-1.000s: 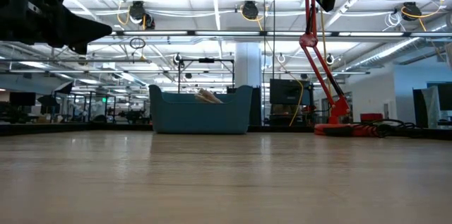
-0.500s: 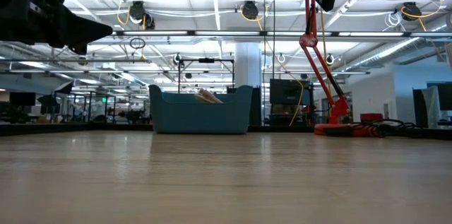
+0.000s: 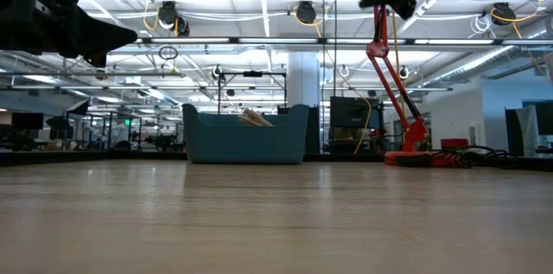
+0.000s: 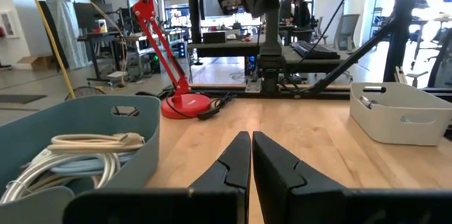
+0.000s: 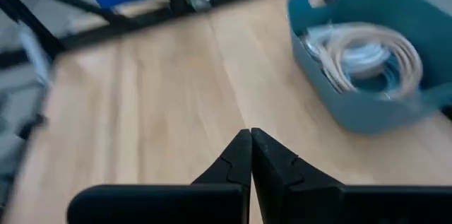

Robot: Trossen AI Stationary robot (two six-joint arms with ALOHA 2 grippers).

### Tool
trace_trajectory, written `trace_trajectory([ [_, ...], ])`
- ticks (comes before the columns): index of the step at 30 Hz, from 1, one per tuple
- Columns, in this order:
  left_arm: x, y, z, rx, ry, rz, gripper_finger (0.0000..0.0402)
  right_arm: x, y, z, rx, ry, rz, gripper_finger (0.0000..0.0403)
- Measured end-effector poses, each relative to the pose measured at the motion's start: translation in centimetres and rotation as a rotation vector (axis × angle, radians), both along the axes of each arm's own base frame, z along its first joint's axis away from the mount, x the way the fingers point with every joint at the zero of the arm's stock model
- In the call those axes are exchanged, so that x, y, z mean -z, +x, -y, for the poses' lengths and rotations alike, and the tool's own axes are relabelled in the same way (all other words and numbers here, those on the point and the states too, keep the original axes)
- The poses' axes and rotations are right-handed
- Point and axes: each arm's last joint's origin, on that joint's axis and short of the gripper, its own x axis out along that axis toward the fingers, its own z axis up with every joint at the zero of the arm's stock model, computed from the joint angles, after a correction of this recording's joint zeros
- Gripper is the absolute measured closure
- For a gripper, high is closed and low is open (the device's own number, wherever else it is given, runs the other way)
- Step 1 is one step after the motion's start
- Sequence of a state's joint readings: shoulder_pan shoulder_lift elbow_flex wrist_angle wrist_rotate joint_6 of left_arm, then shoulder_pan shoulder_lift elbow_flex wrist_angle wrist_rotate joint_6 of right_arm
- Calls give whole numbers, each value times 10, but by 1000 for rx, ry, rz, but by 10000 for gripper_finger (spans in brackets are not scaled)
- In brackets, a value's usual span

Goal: Sort cables into bins
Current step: Return to Home Position

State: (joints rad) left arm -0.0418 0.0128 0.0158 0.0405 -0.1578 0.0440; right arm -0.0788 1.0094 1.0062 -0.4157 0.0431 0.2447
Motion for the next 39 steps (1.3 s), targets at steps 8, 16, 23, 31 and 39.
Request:
trace_trajectory([
  [8, -2, 0, 0, -1, -2, 28, 380, 63, -17, -1, 21, 92, -56, 403],
  [16, -3, 0, 0, -1, -2, 34, 380, 122, -48, -11, 30, 249, 167, 403],
  [23, -3, 0, 0, -1, -2, 36, 380, 153, -72, -16, 31, 322, 219, 403],
  [31, -3, 0, 0, -1, -2, 37, 380, 173, -86, -18, 19, 335, 247, 403],
  [39, -4, 0, 0, -1, -2, 38, 380, 168, -95, -25, -65, 340, 363, 403],
])
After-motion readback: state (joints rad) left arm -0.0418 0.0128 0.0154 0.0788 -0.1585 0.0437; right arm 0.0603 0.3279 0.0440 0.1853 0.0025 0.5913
